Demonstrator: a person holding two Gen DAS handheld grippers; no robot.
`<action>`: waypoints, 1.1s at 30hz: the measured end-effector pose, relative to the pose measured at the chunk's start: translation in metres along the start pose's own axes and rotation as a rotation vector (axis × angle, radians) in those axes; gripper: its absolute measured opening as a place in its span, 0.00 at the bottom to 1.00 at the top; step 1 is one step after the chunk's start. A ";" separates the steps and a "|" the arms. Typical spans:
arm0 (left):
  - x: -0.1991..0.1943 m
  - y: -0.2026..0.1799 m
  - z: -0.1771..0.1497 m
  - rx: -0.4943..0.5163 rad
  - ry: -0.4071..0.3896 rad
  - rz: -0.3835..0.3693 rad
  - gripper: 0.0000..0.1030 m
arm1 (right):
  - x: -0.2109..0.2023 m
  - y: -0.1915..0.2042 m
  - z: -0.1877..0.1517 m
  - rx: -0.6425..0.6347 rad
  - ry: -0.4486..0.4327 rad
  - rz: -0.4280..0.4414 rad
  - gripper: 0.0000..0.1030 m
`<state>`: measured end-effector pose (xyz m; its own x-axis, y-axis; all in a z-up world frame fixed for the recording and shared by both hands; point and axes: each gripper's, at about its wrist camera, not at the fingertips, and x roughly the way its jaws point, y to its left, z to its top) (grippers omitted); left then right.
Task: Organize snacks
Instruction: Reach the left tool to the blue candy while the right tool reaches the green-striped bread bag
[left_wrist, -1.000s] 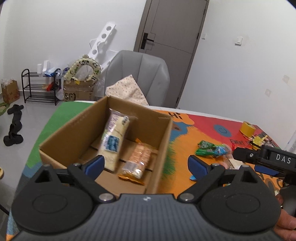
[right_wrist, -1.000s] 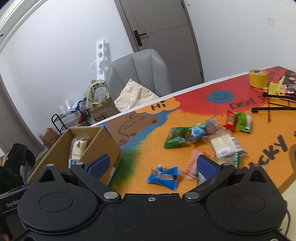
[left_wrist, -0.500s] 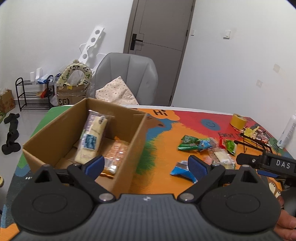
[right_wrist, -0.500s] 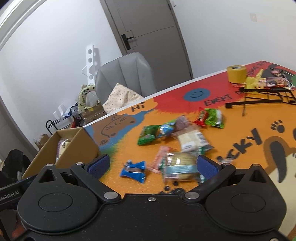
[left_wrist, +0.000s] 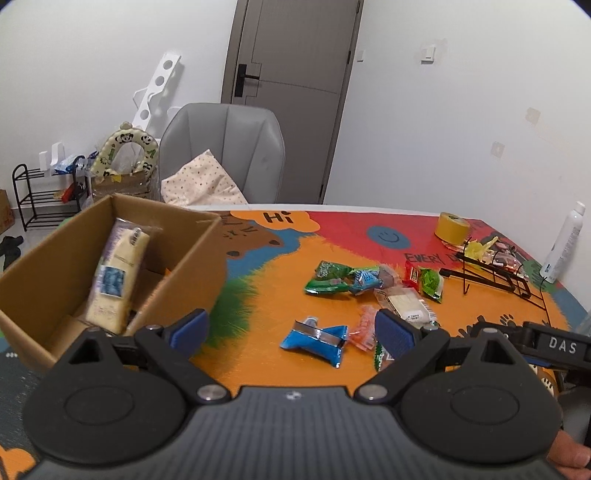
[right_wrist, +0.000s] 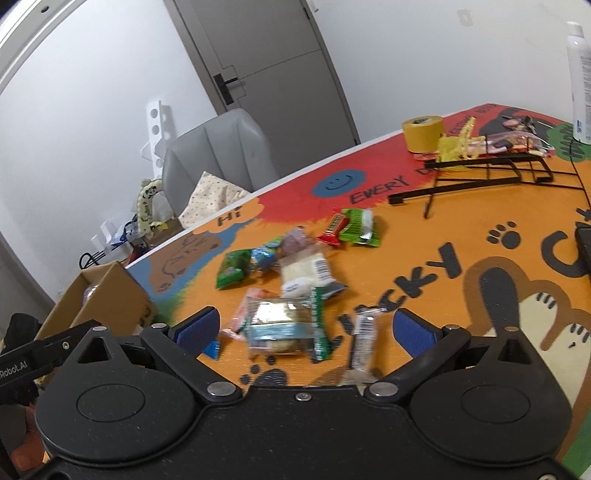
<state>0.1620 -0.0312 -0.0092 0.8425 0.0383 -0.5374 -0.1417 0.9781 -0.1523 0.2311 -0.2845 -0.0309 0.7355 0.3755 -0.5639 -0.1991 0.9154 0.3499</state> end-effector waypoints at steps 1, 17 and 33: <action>0.003 -0.002 0.000 0.000 0.004 -0.003 0.93 | 0.001 -0.003 0.000 0.002 0.003 -0.002 1.00; 0.050 -0.007 -0.008 0.041 0.083 -0.013 0.92 | 0.044 0.005 -0.006 -0.059 0.084 -0.019 1.00; 0.099 0.006 -0.010 0.005 0.150 -0.026 0.90 | 0.086 0.026 -0.008 -0.160 0.142 -0.075 0.90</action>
<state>0.2395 -0.0240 -0.0717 0.7584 -0.0178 -0.6516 -0.1179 0.9794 -0.1641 0.2840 -0.2274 -0.0765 0.6562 0.3119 -0.6871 -0.2560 0.9486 0.1861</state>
